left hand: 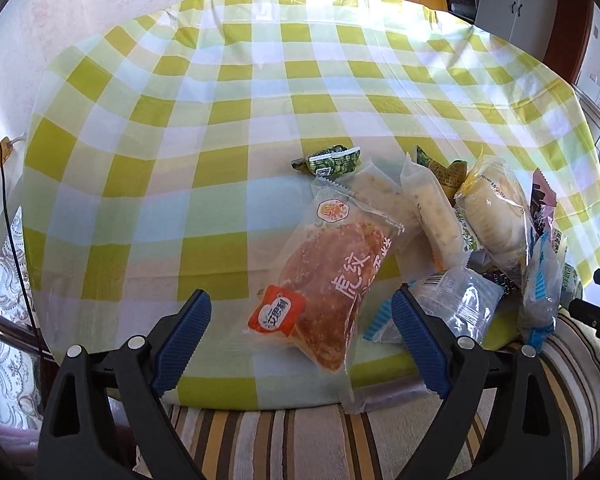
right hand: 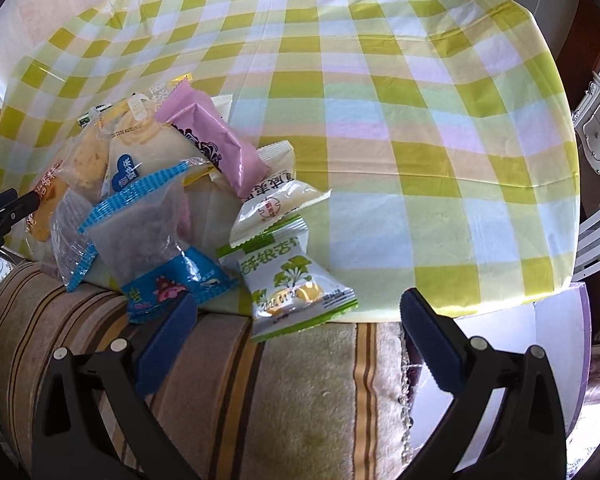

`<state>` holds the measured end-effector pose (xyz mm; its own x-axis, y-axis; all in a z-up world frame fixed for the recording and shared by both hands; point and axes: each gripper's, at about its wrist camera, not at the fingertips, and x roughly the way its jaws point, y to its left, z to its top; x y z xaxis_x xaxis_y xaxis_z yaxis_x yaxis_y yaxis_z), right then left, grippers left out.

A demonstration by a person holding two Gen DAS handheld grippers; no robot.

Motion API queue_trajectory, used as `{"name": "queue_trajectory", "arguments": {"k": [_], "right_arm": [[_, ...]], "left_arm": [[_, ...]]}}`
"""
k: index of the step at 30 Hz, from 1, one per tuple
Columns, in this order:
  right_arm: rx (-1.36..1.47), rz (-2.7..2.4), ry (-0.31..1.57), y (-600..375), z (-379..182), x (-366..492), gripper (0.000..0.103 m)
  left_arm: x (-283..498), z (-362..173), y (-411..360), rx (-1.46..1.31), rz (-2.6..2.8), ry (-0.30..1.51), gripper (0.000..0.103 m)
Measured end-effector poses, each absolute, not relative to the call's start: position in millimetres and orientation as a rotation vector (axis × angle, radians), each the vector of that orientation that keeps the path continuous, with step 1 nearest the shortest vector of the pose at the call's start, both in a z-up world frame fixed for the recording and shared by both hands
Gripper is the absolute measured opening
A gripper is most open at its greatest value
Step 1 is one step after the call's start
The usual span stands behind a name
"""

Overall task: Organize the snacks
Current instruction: 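Grasp the orange bread bag with the left tool while the right tool grasps the green-white snack packet, then carry both snacks into the white purple-rimmed box and open both tools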

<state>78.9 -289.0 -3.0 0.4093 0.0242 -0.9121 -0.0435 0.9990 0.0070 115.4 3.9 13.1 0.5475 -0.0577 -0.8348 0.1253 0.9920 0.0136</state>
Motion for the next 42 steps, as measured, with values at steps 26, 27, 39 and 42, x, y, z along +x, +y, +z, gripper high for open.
{"name": "queue_trajectory", "arguments": {"k": [26,27,39,42], "right_arm": [[-0.026,0.097,1.16,-289,-10,82,0.053],[-0.024,0.099,1.156,-290,-9,79,0.053],[0.041,0.087,1.088,-306,16,50,0.053],[0.057,0.066,1.068,-314,23,45,0.053]], "left_arm": [[131,5,0,0.124,-0.157,1.008,0.044],[129,7,1,0.121,-0.139,1.003,0.044],[100,36,29,0.058,0.041,0.901,0.044],[92,47,32,0.036,0.057,0.871,0.044]]}}
